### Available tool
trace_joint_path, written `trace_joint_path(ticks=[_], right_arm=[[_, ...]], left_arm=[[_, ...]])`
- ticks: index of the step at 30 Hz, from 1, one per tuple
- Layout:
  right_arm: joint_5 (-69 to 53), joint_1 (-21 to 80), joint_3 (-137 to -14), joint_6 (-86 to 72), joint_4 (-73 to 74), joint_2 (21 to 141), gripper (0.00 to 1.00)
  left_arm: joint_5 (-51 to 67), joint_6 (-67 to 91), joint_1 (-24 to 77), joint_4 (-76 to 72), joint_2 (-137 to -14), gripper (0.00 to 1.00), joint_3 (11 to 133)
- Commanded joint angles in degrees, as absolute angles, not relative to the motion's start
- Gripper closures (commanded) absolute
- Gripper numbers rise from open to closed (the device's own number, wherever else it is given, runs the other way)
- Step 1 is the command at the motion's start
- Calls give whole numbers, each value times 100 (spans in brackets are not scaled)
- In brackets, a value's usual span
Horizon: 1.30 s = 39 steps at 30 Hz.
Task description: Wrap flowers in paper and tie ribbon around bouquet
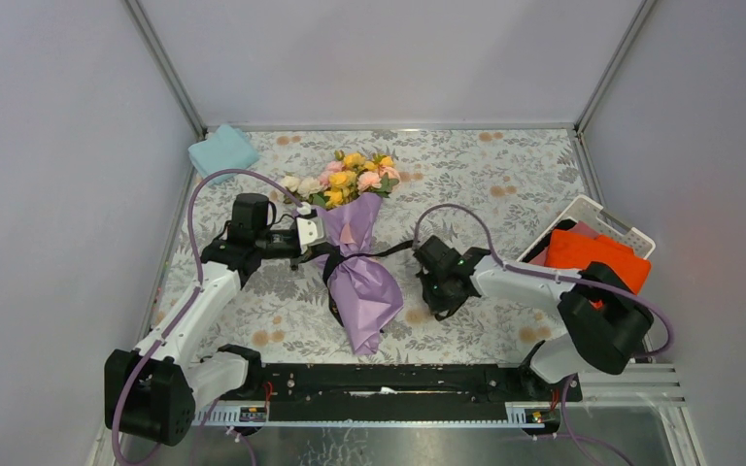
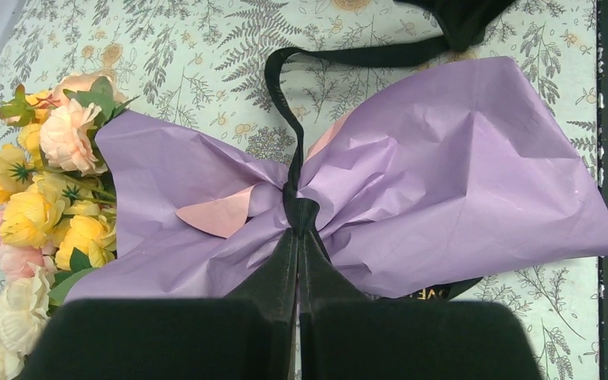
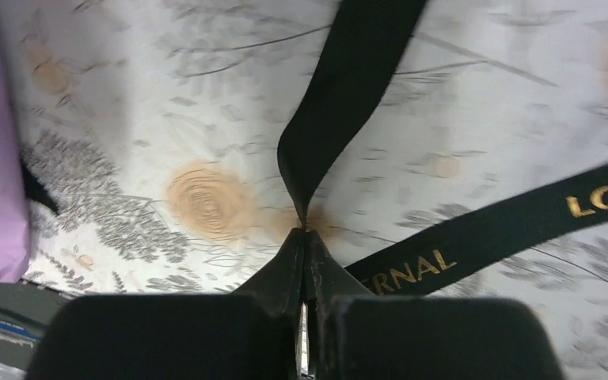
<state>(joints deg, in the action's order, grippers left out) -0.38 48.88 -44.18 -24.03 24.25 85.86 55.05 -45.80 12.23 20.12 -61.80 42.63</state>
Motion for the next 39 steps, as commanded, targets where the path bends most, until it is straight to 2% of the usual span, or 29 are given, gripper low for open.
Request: trace_joint_path(ticks=[1,4,8,11,13,17,22,29,30,34,37,39], right_arm=[[515,4119,-4892,-1960,3203,7725,100],[460,4034,-5876,-1290,3429,7181,100],[-107,4442,-7935,-527,3722,7437,100],[-549,4801,-9138,-243,3396,7975,100],[-1054,4825,-9650,-469,2750,8364,100],[-1232,5037,-10617,-960,1732,9466,100],[-1143,5361,-11766,-1526,1380,11054,100],[-1349,5471,-12711,-2044,1353,12297,99],[-1441,5473,-13028,-2051,1550,12484,93],[-1508,5442,-13457,-1424,2459,12716,52],[-2037,5048,-12453,-958,2388,12083,31],[-2645,4572,-11063,-870,1481,11299,23]], left_arm=[[5491,-4737,1239,1664,-6108,100,4189],[5454,-4651,1239,1487,-6089,100,4140],[5318,-5019,1239,1427,-5953,100,4065],[5173,-5257,1238,1480,-5884,100,4045],[5231,-5547,1239,1704,-5770,100,4028],[5304,-5582,1256,1855,-5580,100,3882],[5275,-5559,1261,1841,-5282,100,3659],[5397,-5623,1266,1868,-5125,100,3488],[5414,-5626,1266,1872,-5123,100,3477],[5444,-5478,1265,1863,-5196,100,3519],[5437,-5066,1268,1692,-5227,100,3559],[5369,-4587,1257,1460,-5261,100,3575]])
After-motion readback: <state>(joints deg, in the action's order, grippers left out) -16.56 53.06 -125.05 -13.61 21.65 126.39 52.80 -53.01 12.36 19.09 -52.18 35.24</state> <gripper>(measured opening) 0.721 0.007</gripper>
